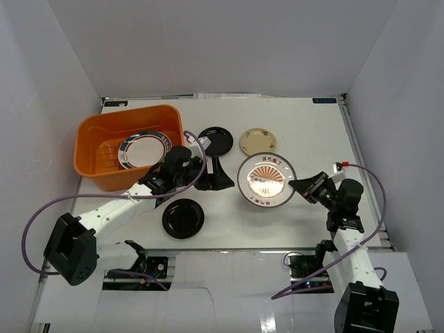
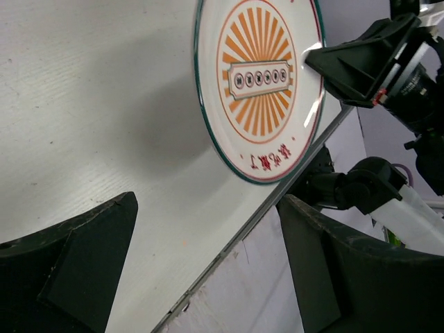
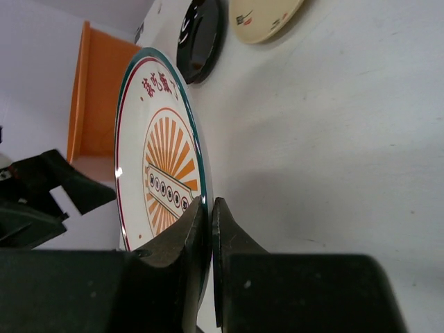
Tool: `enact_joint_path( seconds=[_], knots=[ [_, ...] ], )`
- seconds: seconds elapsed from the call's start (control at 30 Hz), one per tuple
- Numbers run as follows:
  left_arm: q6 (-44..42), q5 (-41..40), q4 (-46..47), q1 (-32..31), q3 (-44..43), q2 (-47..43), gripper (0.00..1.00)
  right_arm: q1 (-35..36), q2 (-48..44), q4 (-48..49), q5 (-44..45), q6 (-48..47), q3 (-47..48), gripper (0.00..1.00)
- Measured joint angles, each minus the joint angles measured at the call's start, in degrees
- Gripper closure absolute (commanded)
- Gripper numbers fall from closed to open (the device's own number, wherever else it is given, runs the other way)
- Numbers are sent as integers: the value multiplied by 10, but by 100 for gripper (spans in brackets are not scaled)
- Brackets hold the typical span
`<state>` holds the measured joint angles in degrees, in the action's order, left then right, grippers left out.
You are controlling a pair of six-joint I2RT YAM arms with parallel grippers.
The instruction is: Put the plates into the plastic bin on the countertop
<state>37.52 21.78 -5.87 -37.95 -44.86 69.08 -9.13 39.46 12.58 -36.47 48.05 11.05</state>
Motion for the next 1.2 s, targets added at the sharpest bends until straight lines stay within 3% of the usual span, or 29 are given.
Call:
enact_joint_path(
  seconds=[0.1, 0.2, 0.3, 0.33, 0.47, 0.57, 0.6, 0.63, 0.7, 0.73, 0.83, 0.97, 1.2],
  knots=[
    [3, -2, 25, 0, -1, 38, 14, 31, 13, 17, -20, 8, 6, 92],
    [6, -9, 51, 0, -2, 70, 28, 63, 18, 42, -42, 15, 11, 92],
    [11, -20, 64, 0, -3, 93, 51, 76, 18, 63, -56, 20, 13, 92],
    [13, -19, 68, 0, -3, 96, 70, 78, 18, 65, -56, 19, 13, 92],
    [30, -18, 94, -7, -9, 91, 100, 81, 26, 68, -55, 16, 13, 92],
    [38, -21, 99, -5, -13, 86, 100, 85, 34, 83, -60, 13, 15, 89],
    [40, -21, 99, -4, -13, 84, 100, 85, 37, 86, -60, 13, 18, 81],
    [41, -21, 100, -4, -13, 82, 100, 85, 39, 86, -61, 13, 20, 59],
    [38, -29, 93, -4, -14, 74, 100, 92, 42, 81, -62, 21, 28, 40],
    [37, -36, 85, -4, -16, 67, 100, 98, 42, 73, -63, 19, 36, 26],
    [34, -52, 49, 16, -27, 34, 100, 108, 40, 43, -61, 3, 66, 12],
    [35, -55, 2, 120, -54, -42, 100, 108, 33, 29, -59, -10, 87, 11],
    [35, -69, -51, 415, -94, -126, 100, 142, 46, 17, -30, -23, 88, 18]
  ],
)
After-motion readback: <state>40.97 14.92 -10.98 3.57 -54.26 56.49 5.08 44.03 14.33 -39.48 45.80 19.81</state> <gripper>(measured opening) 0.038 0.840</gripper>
